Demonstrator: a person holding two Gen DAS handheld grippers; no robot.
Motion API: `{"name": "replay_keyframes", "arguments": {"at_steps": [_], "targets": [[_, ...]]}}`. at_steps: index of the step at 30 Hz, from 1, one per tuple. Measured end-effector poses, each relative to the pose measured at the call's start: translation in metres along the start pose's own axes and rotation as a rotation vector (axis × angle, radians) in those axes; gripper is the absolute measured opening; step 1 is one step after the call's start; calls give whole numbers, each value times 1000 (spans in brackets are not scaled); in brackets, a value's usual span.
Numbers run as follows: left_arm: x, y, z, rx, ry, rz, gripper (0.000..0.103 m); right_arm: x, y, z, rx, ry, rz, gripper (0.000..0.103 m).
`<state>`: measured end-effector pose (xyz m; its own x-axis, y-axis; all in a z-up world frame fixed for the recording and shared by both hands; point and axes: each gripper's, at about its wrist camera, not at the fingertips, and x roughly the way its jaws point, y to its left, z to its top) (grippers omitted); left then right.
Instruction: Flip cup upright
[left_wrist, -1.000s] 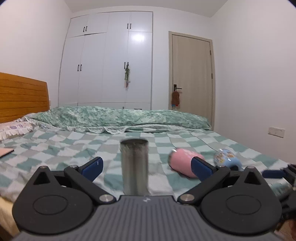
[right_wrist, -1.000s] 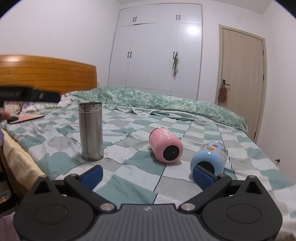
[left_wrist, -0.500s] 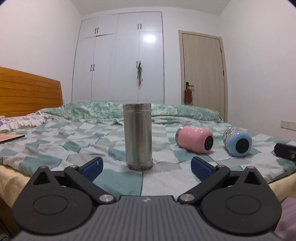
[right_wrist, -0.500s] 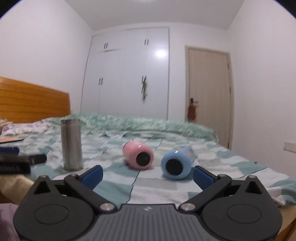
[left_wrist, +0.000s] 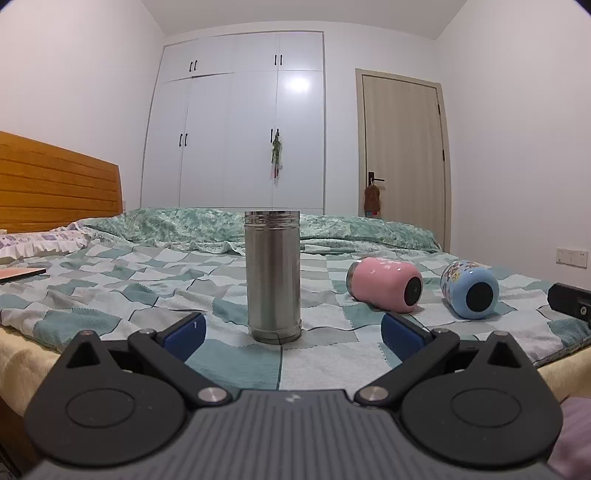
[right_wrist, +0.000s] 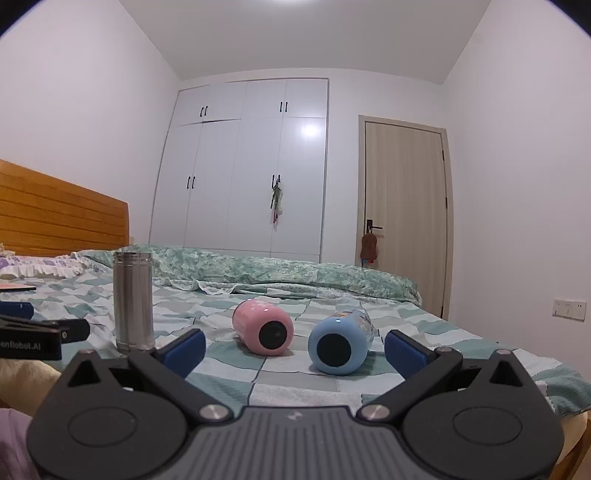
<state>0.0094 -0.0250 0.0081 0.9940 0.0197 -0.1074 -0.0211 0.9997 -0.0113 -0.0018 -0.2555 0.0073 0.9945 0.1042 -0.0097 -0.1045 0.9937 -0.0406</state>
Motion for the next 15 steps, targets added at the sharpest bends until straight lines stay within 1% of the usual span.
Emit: {"name": "replay_keyframes", "arguments": {"at_steps": [15], "targets": [[2,-3,-1,9,3,0,103,0,-2,-1,13,-1,-1,103]]}}
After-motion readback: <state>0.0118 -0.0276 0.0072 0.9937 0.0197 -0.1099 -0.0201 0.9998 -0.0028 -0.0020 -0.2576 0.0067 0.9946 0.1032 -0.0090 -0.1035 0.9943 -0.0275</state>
